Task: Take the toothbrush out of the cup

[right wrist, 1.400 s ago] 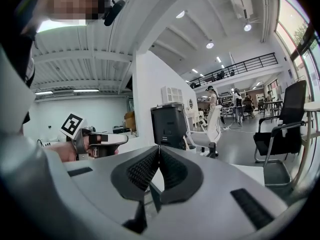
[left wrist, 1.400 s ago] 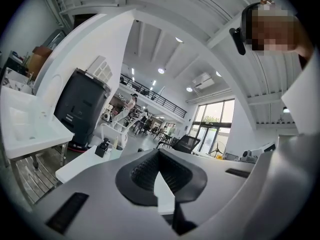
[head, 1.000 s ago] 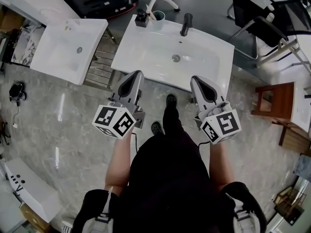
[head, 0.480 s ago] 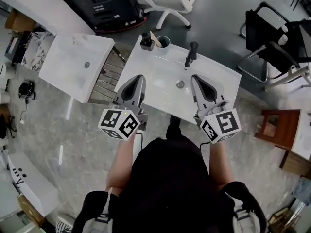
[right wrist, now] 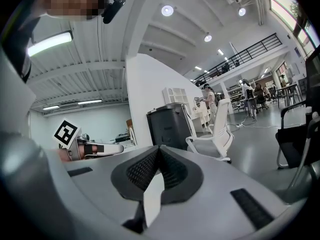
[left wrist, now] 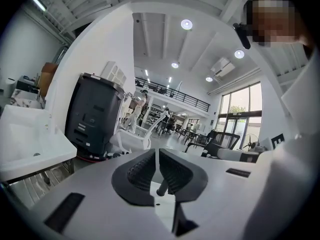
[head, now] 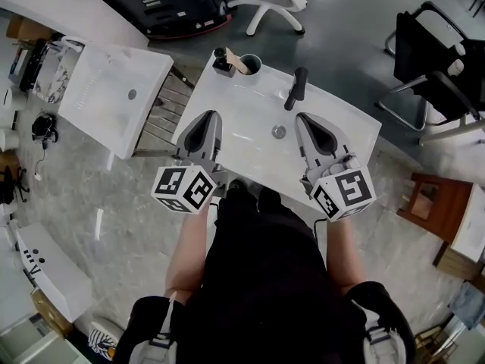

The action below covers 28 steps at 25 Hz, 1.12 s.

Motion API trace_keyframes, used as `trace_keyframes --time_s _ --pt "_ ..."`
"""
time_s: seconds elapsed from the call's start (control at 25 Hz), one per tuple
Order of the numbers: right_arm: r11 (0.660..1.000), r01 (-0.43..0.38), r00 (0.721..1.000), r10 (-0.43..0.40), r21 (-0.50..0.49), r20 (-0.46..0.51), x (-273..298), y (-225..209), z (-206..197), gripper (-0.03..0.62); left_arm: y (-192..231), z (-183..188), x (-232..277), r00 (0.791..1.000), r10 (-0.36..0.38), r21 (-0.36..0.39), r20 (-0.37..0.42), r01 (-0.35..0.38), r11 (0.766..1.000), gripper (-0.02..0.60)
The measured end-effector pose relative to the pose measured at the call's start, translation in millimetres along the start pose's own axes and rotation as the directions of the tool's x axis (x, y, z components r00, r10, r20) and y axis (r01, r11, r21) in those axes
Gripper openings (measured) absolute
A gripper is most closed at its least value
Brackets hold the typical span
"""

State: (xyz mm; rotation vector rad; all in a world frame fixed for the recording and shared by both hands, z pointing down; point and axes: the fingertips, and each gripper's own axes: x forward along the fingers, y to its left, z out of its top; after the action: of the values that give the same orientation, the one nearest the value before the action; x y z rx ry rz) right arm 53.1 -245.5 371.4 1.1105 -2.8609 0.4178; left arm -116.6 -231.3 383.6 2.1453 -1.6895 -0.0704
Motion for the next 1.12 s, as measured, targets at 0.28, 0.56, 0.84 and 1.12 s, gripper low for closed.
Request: trace_keyframes --time_s 0.28,0.56,0.84,1.12 --pt "1.0 -0.007 0.999 0.008 0.028 -0.038 12.8 -9.6 -11.9 0.031 13.0 -6.1 23.9 0.999 0.027 -0.01 -0.033 -0.028 1.0 0.084" --pt "0.999 0.022 0.998 -0.02 0.033 -0.063 30.4 -14.6 -11.0 0.031 32.3 -21.0 59.8 0.996 0.005 -0.036 -0.092 -0.008 0.999 0.124" --pt "0.997 0.077 0.993 -0.073 0.032 -0.094 53.2 -18.4 -9.4 0.031 62.7 -37.5 108.2 0.988 -0.02 -0.076 -0.152 0.009 0.997 0.167" --pt "0.989 0.141 0.982 -0.134 0.048 -0.132 74.5 -27.8 -16.9 0.031 78.0 -60.3 151.1 0.98 -0.011 -0.077 -0.199 -0.004 0.997 0.196"
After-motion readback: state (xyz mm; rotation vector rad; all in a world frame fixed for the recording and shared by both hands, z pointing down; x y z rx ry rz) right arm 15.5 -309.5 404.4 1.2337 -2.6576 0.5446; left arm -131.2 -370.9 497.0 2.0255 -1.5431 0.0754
